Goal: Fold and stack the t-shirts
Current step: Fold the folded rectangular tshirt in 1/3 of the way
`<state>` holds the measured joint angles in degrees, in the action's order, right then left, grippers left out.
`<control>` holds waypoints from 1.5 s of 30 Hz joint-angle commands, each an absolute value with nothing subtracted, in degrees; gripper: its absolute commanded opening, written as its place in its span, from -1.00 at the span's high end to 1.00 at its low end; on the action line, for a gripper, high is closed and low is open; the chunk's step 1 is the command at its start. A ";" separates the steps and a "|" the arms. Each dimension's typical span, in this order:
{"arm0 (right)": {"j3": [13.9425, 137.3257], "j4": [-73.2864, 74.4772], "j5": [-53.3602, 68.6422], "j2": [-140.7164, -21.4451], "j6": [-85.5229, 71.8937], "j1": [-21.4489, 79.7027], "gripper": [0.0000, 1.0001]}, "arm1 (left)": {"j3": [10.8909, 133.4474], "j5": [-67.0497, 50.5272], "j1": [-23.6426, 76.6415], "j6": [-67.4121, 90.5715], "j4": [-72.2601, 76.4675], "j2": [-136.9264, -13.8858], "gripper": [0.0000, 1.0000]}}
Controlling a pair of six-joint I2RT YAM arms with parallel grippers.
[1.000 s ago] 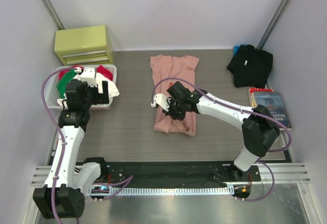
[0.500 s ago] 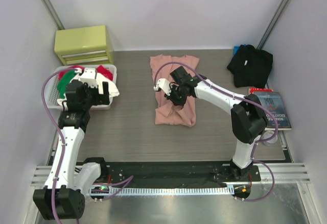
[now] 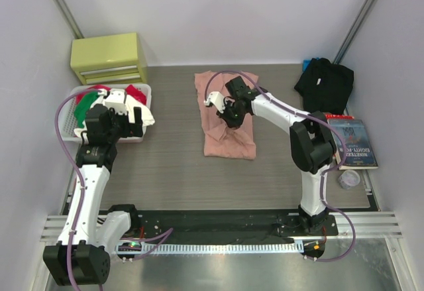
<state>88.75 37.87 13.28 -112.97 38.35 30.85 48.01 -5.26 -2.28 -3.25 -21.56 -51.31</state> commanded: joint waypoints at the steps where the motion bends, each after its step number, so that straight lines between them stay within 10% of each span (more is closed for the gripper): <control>1: 93.86 36.12 14.68 -115.22 39.64 29.62 0.98 | 47.90 -6.42 -2.55 -2.72 -20.48 -50.62 -1.00; 32: 97.38 32.17 13.54 -116.80 37.44 31.55 0.98 | 47.64 -8.26 -2.64 -2.46 -20.48 -51.33 -1.00; 37: 93.53 27.26 10.73 -115.06 36.74 31.82 -0.26 | 47.55 -8.35 -2.55 -2.55 -20.74 -50.98 -1.00; 45: 88.42 22.16 7.74 -111.45 35.51 31.90 -0.42 | 48.07 -9.23 -2.64 -2.55 -21.18 -52.38 -0.99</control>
